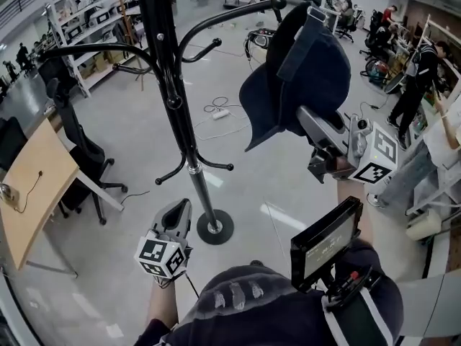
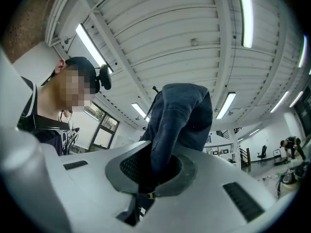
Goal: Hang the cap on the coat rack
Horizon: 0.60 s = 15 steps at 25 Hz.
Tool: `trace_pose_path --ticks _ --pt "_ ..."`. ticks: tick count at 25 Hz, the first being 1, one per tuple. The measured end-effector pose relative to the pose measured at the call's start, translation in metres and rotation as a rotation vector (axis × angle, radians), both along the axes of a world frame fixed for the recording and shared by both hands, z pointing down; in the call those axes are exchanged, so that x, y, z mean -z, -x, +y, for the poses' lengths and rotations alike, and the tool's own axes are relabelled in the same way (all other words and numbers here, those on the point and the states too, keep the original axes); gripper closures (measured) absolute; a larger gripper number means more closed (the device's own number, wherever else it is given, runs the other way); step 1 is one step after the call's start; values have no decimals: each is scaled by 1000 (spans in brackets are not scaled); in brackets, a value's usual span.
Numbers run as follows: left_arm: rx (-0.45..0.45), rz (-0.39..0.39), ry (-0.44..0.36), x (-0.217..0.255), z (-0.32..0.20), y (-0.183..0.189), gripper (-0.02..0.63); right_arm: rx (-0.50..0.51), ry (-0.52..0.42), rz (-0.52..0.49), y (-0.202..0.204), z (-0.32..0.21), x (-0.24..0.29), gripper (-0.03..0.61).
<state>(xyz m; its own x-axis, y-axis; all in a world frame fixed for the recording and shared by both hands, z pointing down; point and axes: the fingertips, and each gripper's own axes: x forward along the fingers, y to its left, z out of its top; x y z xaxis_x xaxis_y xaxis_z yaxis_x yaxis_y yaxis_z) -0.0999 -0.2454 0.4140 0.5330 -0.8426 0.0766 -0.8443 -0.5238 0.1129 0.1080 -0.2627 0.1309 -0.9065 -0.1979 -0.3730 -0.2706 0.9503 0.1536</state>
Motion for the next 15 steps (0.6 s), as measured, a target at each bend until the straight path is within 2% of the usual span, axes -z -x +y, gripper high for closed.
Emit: trace_pose_path --ticks 3,15 --pt "-7 5 0 0 0 2 607 5 -25 20 10 1 10 566" --pt "-11 23 6 -6 5 3 606 -12 2 53 20 -12 13 566"
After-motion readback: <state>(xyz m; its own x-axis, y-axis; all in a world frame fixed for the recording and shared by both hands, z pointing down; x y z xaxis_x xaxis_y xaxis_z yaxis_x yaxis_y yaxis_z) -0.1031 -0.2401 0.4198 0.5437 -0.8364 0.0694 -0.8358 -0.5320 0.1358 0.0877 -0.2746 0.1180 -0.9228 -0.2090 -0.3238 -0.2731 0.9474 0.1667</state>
